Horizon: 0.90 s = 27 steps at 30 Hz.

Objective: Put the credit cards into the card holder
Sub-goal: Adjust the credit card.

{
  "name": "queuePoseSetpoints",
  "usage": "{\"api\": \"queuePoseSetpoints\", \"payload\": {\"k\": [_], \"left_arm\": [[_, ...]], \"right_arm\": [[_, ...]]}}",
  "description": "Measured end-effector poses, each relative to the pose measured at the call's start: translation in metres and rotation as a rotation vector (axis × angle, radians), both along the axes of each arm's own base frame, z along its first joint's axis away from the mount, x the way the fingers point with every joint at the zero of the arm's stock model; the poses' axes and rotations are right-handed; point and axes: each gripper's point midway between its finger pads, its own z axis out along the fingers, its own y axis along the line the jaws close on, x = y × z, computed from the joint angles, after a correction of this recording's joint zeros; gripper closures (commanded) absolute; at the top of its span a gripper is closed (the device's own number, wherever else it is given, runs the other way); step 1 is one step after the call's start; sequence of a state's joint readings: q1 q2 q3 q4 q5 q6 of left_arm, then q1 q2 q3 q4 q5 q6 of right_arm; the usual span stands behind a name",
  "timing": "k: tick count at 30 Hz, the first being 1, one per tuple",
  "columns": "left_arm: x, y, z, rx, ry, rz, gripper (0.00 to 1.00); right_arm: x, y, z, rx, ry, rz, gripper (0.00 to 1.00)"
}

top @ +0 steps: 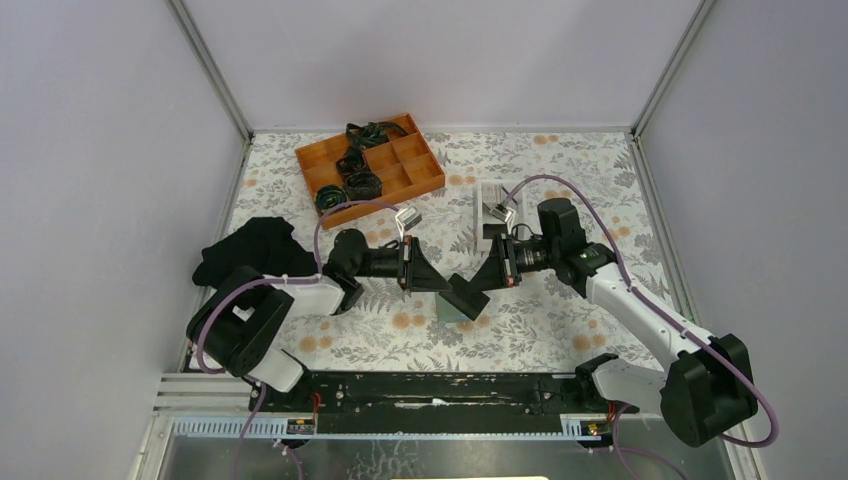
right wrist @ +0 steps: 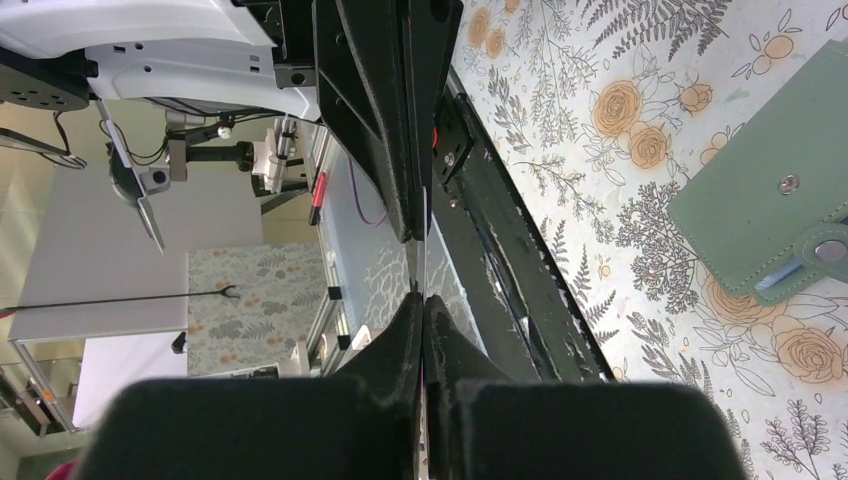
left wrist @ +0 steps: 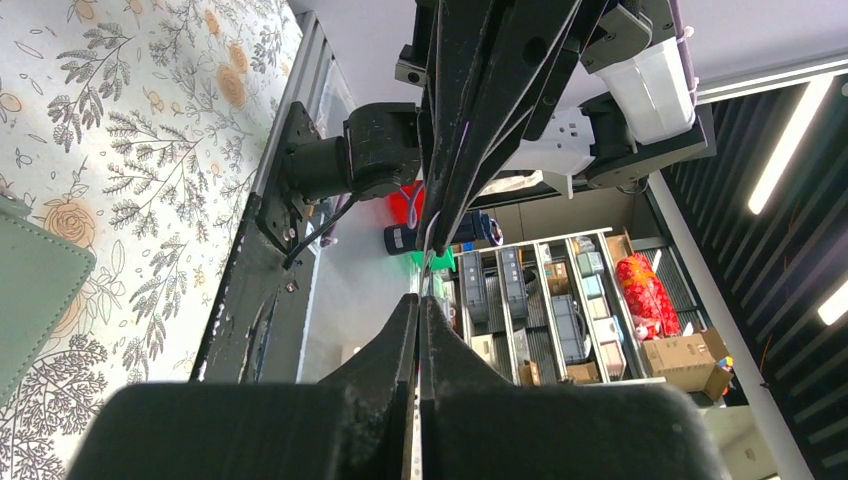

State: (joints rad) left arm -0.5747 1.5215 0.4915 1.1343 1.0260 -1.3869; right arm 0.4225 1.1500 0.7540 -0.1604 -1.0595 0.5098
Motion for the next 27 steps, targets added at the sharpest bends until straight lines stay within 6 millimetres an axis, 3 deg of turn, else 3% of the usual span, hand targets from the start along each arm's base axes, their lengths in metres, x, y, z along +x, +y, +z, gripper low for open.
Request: {"api": "queuePoseSetpoints", "payload": {"k": [5, 8, 13, 17, 22, 27], "left_arm": [[0.005, 0.001, -0.003, 0.005, 0.007, 0.013, 0.72], [0.012, 0.002, -0.009, 0.018, 0.023, 0.037, 0.69], [0.035, 0.006, -0.025, 0.069, 0.056, 0.141, 0.69], [0.057, 0.013, -0.051, 0.172, 0.102, 0.273, 0.69], [0.080, 0.028, -0.084, 0.342, 0.123, 0.442, 0.79], [0.090, 0.043, -0.104, 0.495, 0.082, 0.565, 0.83]], "right_arm": [[0.001, 0.001, -0.001, 0.000, 0.012, -0.002, 1.00], [0.002, 0.001, -0.002, -0.002, 0.010, -0.006, 1.00], [0.007, -0.001, -0.010, -0.036, 0.007, -0.046, 1.00], [0.010, -0.004, -0.019, -0.082, 0.020, -0.086, 1.00], [0.016, -0.010, -0.030, -0.150, 0.016, -0.146, 1.00], [0.022, -0.017, -0.048, -0.256, 0.001, -0.209, 1.00]]}}
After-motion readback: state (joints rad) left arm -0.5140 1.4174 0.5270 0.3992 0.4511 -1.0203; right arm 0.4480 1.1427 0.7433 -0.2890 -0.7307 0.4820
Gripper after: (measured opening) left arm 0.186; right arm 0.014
